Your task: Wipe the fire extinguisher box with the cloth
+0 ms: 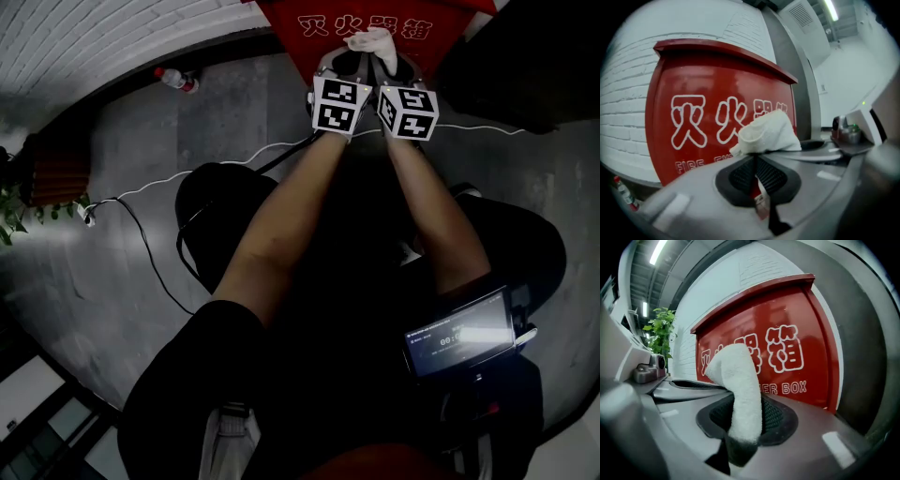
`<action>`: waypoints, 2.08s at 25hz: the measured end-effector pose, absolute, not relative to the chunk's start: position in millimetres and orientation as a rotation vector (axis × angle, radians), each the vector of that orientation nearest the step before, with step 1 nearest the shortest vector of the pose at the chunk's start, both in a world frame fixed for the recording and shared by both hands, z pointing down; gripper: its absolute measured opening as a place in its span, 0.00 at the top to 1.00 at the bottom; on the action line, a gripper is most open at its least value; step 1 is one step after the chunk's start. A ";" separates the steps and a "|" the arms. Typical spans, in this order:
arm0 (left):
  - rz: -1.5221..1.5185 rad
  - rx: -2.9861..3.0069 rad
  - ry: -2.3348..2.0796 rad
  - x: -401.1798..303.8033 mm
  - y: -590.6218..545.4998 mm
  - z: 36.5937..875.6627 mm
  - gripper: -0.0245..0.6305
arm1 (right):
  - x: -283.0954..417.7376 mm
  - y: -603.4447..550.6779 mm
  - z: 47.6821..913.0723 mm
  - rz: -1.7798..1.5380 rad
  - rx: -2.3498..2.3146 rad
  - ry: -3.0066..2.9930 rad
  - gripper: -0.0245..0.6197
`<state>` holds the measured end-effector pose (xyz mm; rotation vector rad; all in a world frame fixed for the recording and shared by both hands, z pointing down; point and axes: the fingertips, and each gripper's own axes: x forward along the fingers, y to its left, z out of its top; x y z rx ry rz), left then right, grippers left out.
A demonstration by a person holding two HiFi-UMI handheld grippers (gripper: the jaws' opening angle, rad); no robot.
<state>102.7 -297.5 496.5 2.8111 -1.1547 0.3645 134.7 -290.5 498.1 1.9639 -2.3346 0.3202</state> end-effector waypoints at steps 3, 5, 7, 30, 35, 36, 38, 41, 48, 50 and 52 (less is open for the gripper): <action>0.353 2.822 -1.117 124.7 -293.7 496.8 0.97 | 157.2 -285.9 498.4 0.343 2.013 -2.305 0.77; 0.345 2.829 -1.088 139.8 -290.5 497.2 0.97 | 172.4 -282.6 499.0 0.354 2.043 -2.284 0.78; 0.343 2.840 -1.054 154.2 -285.6 498.0 0.97 | 187.2 -279.0 500.2 0.365 2.072 -2.260 0.78; 0.411 2.857 -1.030 151.4 -269.6 510.1 0.96 | 282.2 -249.1 502.1 0.386 2.237 -2.076 0.78; 0.447 2.839 -1.085 109.4 -266.2 508.3 0.96 | 228.2 -250.0 497.0 0.349 2.100 -2.222 0.77; 0.442 2.829 -1.105 100.4 -266.8 505.2 0.96 | 214.5 -252.3 497.0 0.356 2.066 -2.260 0.77; 0.424 2.825 -1.154 83.7 -270.2 500.2 0.96 | 184.7 -256.5 494.2 0.363 1.992 -2.349 0.77; 0.418 2.841 -1.163 64.5 -261.2 488.8 0.96 | 135.1 -256.2 485.5 0.342 1.859 -2.470 0.77; 0.415 2.798 -1.239 9.6 -257.0 483.7 0.96 | 50.0 -252.3 487.9 0.213 1.638 -2.501 0.78; 0.389 2.759 -1.255 -0.2 -260.4 479.8 0.96 | 38.5 -257.6 489.8 0.235 1.643 -2.500 0.77; 0.342 2.700 -1.261 -7.8 -263.7 476.4 0.96 | 26.7 -263.9 491.5 0.242 1.648 -2.495 0.77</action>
